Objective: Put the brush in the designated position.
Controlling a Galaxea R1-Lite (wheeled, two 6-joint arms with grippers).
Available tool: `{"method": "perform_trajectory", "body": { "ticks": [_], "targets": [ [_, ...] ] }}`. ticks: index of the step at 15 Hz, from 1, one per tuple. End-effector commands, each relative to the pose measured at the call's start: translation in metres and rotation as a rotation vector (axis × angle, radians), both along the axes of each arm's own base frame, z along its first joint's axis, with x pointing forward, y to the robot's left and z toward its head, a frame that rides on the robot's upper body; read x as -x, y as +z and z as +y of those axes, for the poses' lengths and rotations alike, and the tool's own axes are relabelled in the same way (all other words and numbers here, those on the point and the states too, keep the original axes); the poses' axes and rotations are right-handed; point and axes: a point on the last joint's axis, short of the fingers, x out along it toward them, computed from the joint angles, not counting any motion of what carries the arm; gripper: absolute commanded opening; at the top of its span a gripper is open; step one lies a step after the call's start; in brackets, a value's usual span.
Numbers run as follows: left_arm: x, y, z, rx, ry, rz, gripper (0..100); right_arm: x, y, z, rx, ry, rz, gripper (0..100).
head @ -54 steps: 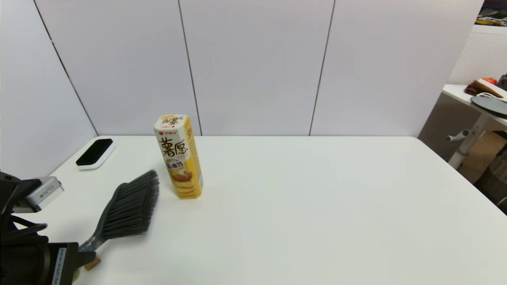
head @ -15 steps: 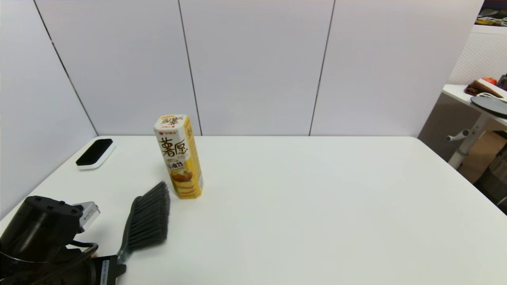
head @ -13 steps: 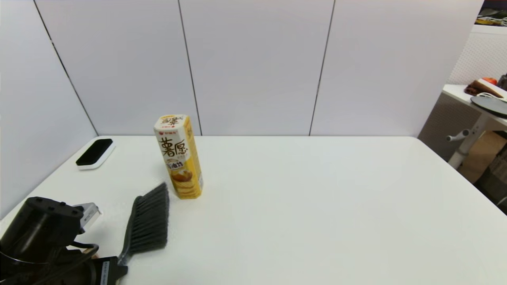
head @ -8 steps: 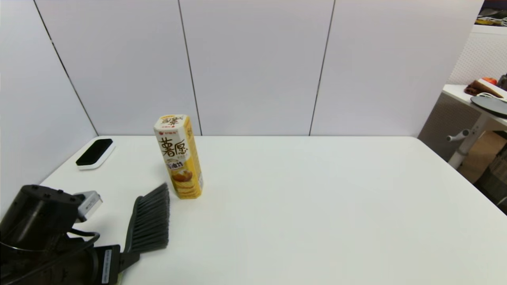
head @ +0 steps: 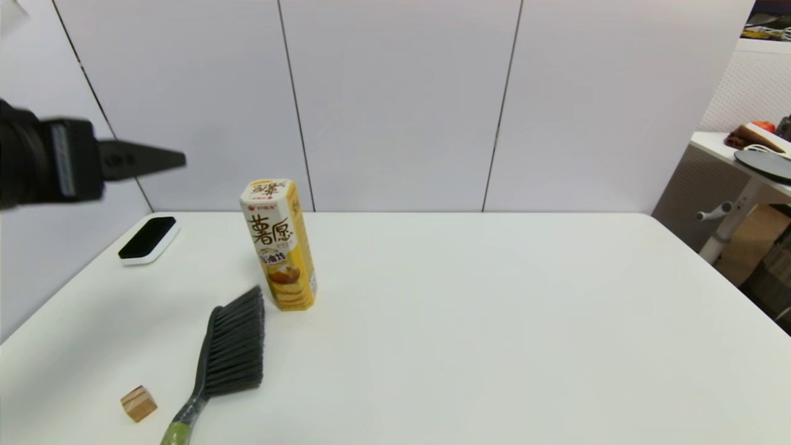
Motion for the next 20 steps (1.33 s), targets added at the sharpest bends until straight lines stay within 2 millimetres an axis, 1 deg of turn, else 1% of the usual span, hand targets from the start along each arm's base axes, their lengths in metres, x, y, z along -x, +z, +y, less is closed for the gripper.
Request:
{"method": "perform_trajectory", "body": {
  "ticks": [1,3,5,6,11,12,13,15,16,17,20],
  "targets": [
    [0.038,0.079,0.053,-0.467,0.143,-0.200,100,0.000,0.000,0.000,0.000,0.001,0.003,100],
    [0.053,0.048,0.056,-0.426,0.064,-0.135,100,0.000,0.000,0.000,0.000,0.001,0.003,100],
    [0.075,0.008,0.058,-0.360,0.083,-0.066,100,0.000,0.000,0.000,0.000,0.001,0.003,100],
    [0.086,-0.026,0.058,-0.322,0.096,-0.042,100,0.000,0.000,0.000,0.000,0.001,0.003,100],
    [0.126,-0.161,0.058,-0.250,0.132,-0.121,100,0.000,0.000,0.000,0.002,0.001,0.003,100],
    [0.134,-0.191,0.058,-0.234,0.138,-0.129,100,0.000,0.000,0.000,0.000,0.001,0.003,100],
    [0.138,-0.210,0.058,-0.232,0.139,-0.149,100,0.000,0.000,0.000,0.002,0.001,0.003,100],
    [0.147,-0.236,0.058,-0.226,0.143,-0.223,100,0.000,0.000,0.000,0.000,0.001,0.003,100],
    [0.154,-0.243,0.058,-0.221,0.140,-0.240,100,0.000,0.000,0.000,0.000,0.001,0.003,100],
    [0.159,-0.249,0.058,-0.215,0.138,-0.229,100,0.000,0.000,0.000,0.000,0.001,0.003,100],
    [0.172,-0.259,0.056,-0.177,0.097,-0.294,100,0.000,0.000,0.000,0.000,0.001,0.003,100]
  ]
}}
